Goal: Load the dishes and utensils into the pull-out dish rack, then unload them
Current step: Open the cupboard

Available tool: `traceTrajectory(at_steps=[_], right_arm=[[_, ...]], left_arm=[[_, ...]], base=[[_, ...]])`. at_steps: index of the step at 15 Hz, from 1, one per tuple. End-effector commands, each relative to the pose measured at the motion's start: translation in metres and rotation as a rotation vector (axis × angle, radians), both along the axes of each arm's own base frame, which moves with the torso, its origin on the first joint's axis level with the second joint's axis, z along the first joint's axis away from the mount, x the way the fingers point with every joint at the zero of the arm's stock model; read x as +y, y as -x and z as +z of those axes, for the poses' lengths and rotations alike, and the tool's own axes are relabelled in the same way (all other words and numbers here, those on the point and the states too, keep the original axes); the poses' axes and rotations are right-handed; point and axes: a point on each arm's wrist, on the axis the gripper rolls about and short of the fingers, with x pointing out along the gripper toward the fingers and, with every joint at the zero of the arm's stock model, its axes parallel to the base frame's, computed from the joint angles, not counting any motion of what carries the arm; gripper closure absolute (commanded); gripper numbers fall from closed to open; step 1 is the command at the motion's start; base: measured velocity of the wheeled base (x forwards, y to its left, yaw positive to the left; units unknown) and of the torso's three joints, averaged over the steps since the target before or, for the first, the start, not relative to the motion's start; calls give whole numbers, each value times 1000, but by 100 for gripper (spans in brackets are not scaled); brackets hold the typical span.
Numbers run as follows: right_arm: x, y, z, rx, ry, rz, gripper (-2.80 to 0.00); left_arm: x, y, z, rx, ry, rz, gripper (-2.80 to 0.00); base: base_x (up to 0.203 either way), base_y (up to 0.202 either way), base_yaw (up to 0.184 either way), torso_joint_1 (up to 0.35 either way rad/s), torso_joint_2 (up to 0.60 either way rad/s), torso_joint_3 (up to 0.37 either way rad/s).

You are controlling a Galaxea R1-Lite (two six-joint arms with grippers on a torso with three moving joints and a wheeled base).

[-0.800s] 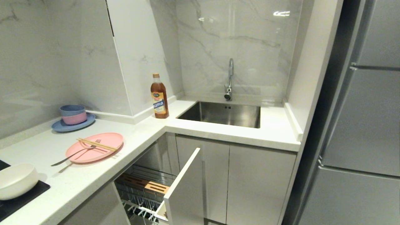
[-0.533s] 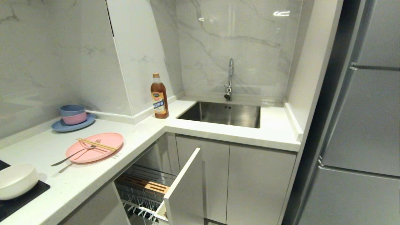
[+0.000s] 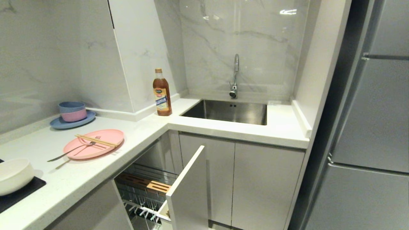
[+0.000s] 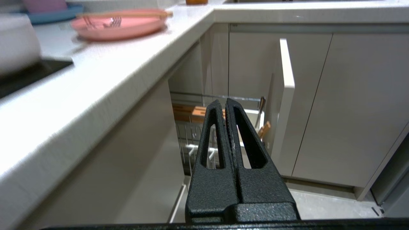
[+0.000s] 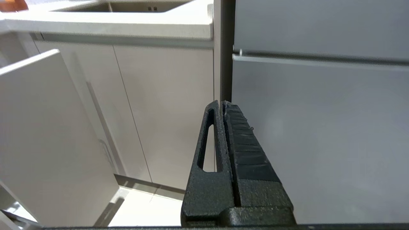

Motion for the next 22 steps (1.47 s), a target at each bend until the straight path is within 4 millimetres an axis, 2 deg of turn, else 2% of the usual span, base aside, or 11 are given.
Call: traceTrajectory(at_steps=[1, 11, 22], right_arm=[[0, 0, -1, 4, 0, 1, 0], [0, 0, 0, 2, 0, 0, 0], [0, 0, -1, 3, 0, 1, 0]], left_arm=[[0, 0, 0, 0, -1, 0, 0], [0, 0, 0, 0, -1, 0, 0], [0, 0, 0, 0, -1, 0, 0]], base=[[0, 0, 0, -210, 501, 296], [0, 0, 0, -182, 477, 295], [0, 0, 0, -15, 44, 29]])
